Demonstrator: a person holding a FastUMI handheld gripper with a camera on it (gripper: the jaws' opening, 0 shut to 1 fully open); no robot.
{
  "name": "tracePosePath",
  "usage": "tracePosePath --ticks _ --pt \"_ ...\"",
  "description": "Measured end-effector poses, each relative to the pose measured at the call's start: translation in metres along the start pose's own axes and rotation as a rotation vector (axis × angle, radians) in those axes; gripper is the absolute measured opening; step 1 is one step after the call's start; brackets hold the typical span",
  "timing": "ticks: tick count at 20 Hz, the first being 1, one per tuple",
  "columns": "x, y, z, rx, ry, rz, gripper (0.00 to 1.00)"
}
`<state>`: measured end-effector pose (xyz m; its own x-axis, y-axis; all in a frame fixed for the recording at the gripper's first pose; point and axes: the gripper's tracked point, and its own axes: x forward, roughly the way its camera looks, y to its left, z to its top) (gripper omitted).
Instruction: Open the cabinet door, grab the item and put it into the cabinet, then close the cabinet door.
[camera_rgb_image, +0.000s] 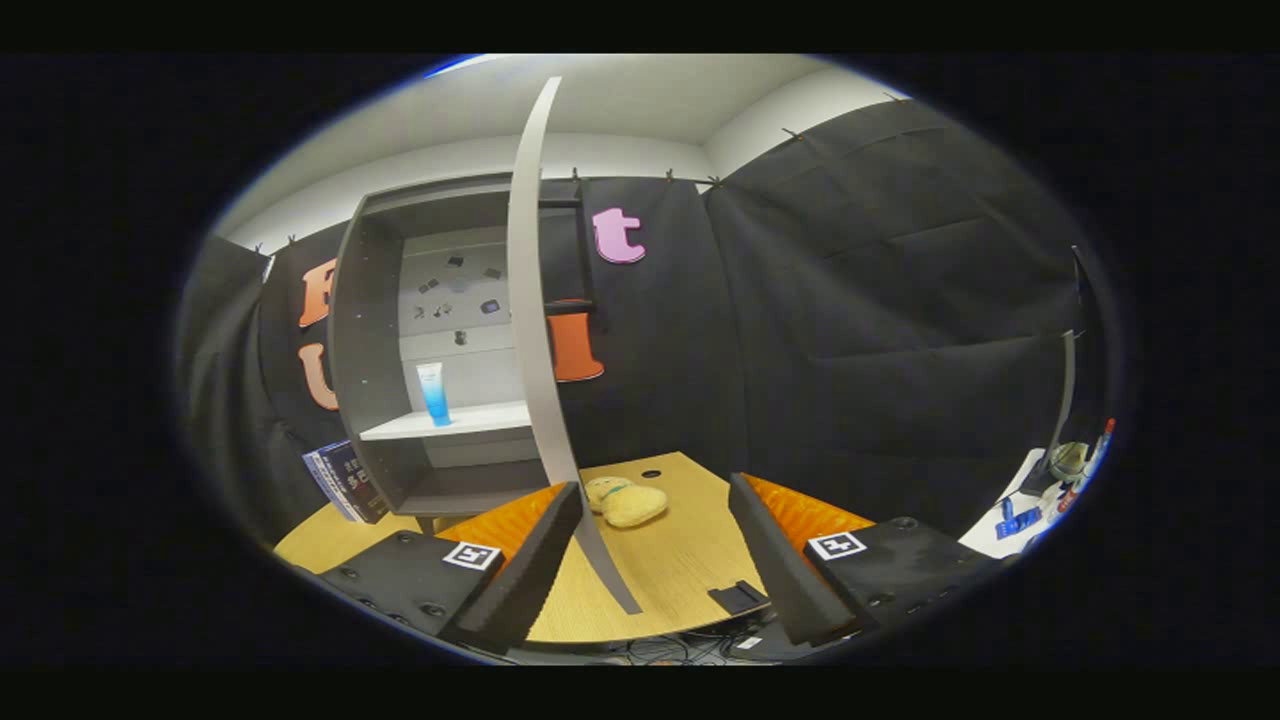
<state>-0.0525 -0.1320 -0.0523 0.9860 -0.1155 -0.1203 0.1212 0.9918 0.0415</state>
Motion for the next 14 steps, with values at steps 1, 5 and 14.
tracePosePath --ticks 1,5,14 --pt "0.000 0.001 0.000 -0.003 0.000 0.003 0.96" --pt "0.004 0.055 -0.012 0.075 0.019 0.209 0.95" --pt "0.032 0.083 -0.039 0.008 0.024 0.114 0.96"
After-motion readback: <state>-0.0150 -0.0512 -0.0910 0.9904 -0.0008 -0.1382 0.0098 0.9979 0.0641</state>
